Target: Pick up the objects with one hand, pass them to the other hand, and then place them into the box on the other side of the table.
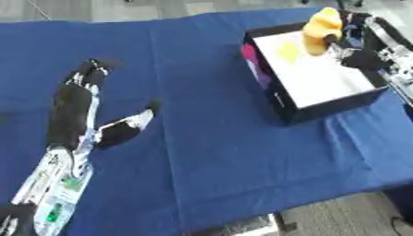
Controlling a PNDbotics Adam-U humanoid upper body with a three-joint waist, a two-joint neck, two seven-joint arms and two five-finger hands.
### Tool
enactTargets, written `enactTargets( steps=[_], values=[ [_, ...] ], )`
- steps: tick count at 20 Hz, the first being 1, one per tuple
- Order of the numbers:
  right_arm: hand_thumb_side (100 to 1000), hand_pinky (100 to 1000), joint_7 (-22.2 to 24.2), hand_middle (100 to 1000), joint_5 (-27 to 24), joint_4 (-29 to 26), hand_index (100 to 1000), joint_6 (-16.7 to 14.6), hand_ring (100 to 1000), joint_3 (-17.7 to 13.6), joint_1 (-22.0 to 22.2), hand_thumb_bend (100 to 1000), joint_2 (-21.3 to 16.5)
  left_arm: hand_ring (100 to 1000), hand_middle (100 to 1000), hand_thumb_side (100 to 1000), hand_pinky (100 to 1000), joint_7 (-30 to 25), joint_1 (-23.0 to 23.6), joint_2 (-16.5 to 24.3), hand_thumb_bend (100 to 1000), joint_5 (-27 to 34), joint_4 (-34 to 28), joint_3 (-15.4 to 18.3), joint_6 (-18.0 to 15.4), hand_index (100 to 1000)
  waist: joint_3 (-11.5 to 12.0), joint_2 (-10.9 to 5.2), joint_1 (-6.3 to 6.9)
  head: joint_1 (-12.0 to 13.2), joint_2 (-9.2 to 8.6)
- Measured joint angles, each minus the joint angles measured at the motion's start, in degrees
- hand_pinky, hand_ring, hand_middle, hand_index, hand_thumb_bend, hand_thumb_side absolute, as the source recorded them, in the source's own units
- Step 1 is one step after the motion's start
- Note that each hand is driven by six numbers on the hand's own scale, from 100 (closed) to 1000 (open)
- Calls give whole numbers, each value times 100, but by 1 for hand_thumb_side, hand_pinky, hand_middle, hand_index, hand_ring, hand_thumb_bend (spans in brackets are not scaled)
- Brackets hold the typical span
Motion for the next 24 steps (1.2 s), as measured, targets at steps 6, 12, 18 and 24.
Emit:
enactTargets(
  steps=[6,12,18,24],
  values=[
    [211,794,-36,776,633,123,897,-30,1000,22,16,100,0,708,701,681,776,-3,0,0,621,-5,30,-2,-3,811,1,-2,2,6,51],
    [208,878,145,897,1252,118,1000,-207,1000,21,23,100,1,708,701,681,776,-5,5,0,625,-19,34,-2,-8,815,7,-18,2,45,53],
    [198,897,201,923,1594,9,1000,-294,1000,3,24,100,7,708,706,677,776,2,6,0,627,-38,64,-2,-12,815,13,-18,2,102,53],
    [222,879,71,927,1535,-244,1000,-226,1000,-85,29,100,20,707,706,682,776,16,7,1,621,-54,66,-1,-27,815,37,-18,2,121,53]
  ],
)
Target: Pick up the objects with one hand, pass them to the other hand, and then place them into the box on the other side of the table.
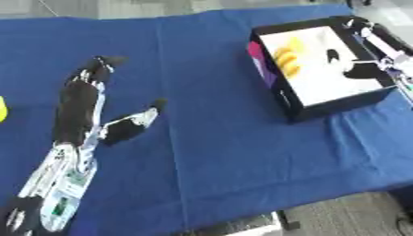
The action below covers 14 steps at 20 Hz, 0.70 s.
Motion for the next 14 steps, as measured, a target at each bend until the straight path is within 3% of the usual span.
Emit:
enactTargets(
  steps=[4,11,14],
  values=[
    [451,888,0,909,-545,-296,1000,89,1000,-124,13,100,51,711,708,673,777,7,1,75,626,-5,1,3,-7,816,8,0,0,129,6],
    [470,942,428,971,-2641,-1131,1000,211,1000,-500,174,100,97,715,716,655,779,-16,-69,271,576,-12,-111,194,134,818,41,0,0,792,40],
    [470,932,644,964,-3550,-1401,1000,297,1000,-684,275,100,97,730,732,510,785,-148,-117,371,644,2,-264,298,291,824,54,-5,0,1050,41]
  ],
)
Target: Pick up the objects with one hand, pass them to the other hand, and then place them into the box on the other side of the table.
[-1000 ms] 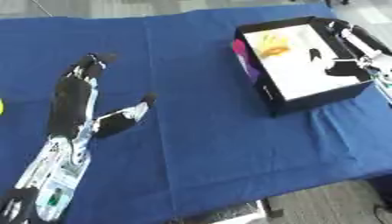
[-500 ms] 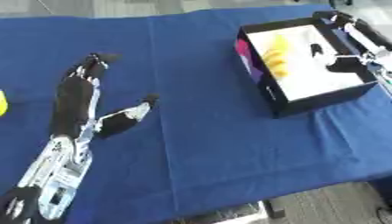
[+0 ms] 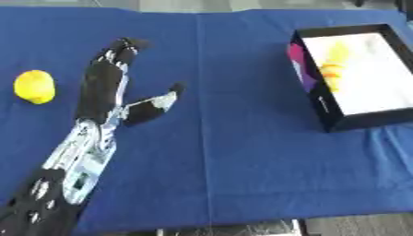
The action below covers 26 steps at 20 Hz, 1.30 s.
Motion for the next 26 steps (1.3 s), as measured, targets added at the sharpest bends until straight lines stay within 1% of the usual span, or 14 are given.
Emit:
enactTargets(
  steps=[2,4,7,11,14,17,18,19,20,22,26],
  values=[
    [470,932,71,965,-456,-187,1000,37,1000,-115,62,100,-1,733,732,556,789,-173,-15,80,602,-8,-119,56,95,825,21,-15,12,145,0],
    [470,933,97,971,-769,-381,1000,53,1000,-206,136,100,-2,738,734,548,790,-368,-33,156,596,-28,-221,120,190,825,25,-37,27,257,0],
    [470,930,84,966,-1002,-568,1000,65,1000,-301,274,100,-3,744,736,539,793,-626,-50,283,583,-70,-363,234,338,828,50,-71,35,348,0],
    [470,931,-35,968,-1037,-631,1000,141,1000,-381,421,100,-3,750,740,536,797,-1021,-179,532,587,-92,-556,465,570,830,109,-108,68,371,0],
    [470,930,-130,969,-1019,-655,1000,194,1000,-398,487,100,-2,757,753,562,806,-1402,-330,737,557,-57,-666,643,752,831,128,-135,89,316,0],
    [470,930,-189,969,-962,-670,1000,217,1000,-413,543,100,-2,762,759,575,807,-1789,-550,1020,561,154,-695,795,943,831,153,-166,111,275,0],
    [470,929,-207,969,-936,-682,1000,219,1000,-413,565,100,-2,768,768,607,810,-1909,-622,1137,554,251,-689,820,999,840,158,-178,129,269,1],
    [470,928,-221,969,-918,-689,1000,219,1000,-414,588,100,-2,769,770,620,811,-2038,-693,1258,545,360,-669,838,1054,843,159,-189,144,266,1],
    [470,927,-235,970,-900,-690,1000,220,1000,-414,602,100,-2,773,775,648,816,-2175,-760,1372,530,474,-621,849,1112,848,160,-194,153,265,1],
    [470,926,-255,973,-866,-691,1000,214,1000,-414,632,100,-1,776,778,656,820,-2461,-834,1575,519,732,-466,888,1248,850,162,-195,156,268,1],
    [470,926,-253,971,-759,-692,1000,204,1000,-414,670,100,1,785,773,643,835,-2994,-915,1920,535,1219,46,991,1523,850,153,-195,156,299,1]
  ],
)
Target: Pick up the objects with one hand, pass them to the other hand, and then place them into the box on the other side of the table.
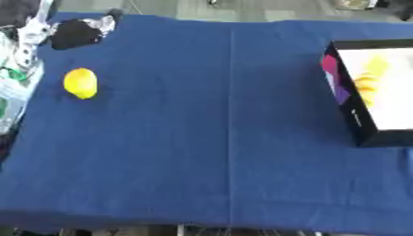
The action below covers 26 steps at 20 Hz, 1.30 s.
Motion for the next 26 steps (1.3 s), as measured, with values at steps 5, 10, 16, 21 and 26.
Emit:
enactTargets(
  steps=[5,10,16,21,26],
  values=[
    [470,924,15,971,116,1,1000,-15,1000,0,17,100,29,800,779,628,847,-735,-161,259,617,481,786,106,132,849,-23,0,0,42,0],
    [470,925,29,972,200,4,1000,-18,1000,0,60,100,105,805,772,628,842,-1506,-316,447,687,576,1328,188,69,836,-34,0,0,141,0],
    [470,925,45,973,287,4,1000,4,1000,0,58,100,177,814,776,574,844,-2210,-444,523,707,471,1718,235,-140,827,-48,5,0,240,0],
    [470,926,34,973,372,1,1000,14,1000,1,59,100,236,813,772,481,845,-2638,-569,523,708,405,1923,268,-422,825,-63,8,-2,290,0],
    [470,925,14,973,470,0,1000,37,1000,3,60,100,304,810,768,353,841,-2780,-624,472,672,265,2072,286,-542,819,-103,17,-2,295,0]
  ],
)
